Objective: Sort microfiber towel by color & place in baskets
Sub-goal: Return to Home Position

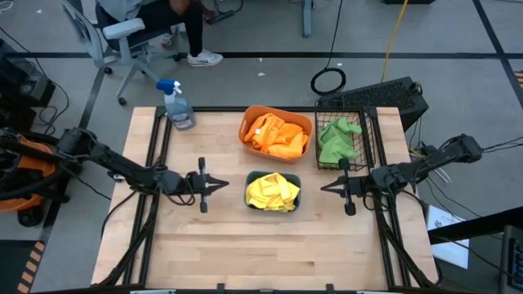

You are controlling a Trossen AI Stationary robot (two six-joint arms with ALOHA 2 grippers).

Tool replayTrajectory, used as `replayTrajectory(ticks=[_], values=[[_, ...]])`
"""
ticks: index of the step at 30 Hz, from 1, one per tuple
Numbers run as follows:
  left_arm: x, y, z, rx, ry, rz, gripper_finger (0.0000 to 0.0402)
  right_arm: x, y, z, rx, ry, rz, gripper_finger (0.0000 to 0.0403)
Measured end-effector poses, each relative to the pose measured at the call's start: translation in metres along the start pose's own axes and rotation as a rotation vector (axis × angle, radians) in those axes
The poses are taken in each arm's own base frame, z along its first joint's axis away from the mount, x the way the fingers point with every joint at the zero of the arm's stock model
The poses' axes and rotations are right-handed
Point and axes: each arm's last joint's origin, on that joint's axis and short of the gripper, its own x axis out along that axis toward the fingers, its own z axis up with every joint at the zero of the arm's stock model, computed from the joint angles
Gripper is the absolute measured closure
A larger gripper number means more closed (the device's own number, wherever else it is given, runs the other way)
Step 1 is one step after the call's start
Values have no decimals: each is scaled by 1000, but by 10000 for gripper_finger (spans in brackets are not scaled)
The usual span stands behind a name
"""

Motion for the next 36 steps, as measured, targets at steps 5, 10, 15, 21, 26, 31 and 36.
replayTrajectory(ticks=[5, 10, 15, 21, 26, 31, 36], values=[[-11, 2, -13, -17, -48, -17, 385, 0, 2, -14, 14, -23, 10, 403], [-19, 5, -24, -24, -69, -18, 385, 0, 0, -14, 29, -12, 5, 403], [-26, 7, -29, -25, -72, -16, 385, 0, -1, -15, 12, -10, 4, 403], [-29, 8, -27, -20, -72, -16, 385, -3, -2, -15, -10, -4, 4, 403], [-33, 10, -27, -15, -46, -19, 385, -10, -3, -15, 20, -14, -1, 403], [-38, 12, -24, -18, -51, -17, 385, -19, -6, -13, 39, -60, -8, 403], [-42, 14, -24, -6, -37, -13, 385, -26, -7, -8, 37, -131, 4, 403]])
